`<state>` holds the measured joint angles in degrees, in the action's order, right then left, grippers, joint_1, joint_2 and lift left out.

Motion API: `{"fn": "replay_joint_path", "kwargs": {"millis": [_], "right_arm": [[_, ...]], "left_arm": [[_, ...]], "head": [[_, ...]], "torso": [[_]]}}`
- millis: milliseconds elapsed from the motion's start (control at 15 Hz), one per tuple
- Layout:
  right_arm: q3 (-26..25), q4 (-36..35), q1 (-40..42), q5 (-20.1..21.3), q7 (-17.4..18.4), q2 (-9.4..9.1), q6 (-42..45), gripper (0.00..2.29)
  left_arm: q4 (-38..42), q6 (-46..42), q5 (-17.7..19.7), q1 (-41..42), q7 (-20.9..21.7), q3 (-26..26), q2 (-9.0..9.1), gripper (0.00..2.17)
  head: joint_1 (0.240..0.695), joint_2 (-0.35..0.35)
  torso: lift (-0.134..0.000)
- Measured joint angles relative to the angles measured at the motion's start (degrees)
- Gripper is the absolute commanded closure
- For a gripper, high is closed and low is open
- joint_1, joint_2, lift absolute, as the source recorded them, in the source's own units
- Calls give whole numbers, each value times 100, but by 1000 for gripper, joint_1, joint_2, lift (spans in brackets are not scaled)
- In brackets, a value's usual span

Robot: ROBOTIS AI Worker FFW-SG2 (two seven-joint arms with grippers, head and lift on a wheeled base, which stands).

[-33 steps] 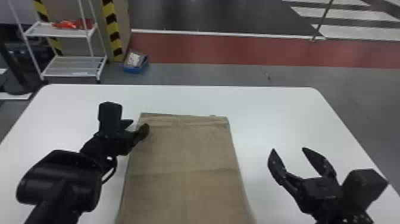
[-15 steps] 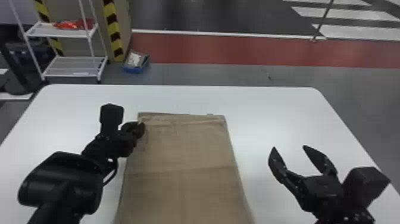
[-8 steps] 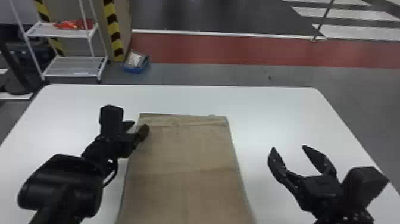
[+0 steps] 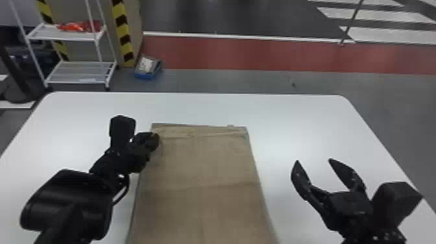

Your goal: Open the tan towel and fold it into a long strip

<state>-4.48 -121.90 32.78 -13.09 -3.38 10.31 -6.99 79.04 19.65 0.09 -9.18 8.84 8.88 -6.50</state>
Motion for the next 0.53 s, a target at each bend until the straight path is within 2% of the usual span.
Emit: {"fn": "replay_joint_path", "kwargs": {"millis": [200,333,533], "right_arm": [[0,6,0,5,1,-10,0,167],[0,13,-1,4,-1,-11,0,167],[7,26,-9,8,-4,-12,0,167]], "left_arm": [[76,-11,0,78,-14,-23,-5,1028],[181,-118,-4,198,-8,-31,-18,1690],[316,-191,-16,321,10,-50,-26,1703]], "head": [[695,-93],[695,-93],[695,-95]], "torso": [[-125],[-125],[-125]]}}
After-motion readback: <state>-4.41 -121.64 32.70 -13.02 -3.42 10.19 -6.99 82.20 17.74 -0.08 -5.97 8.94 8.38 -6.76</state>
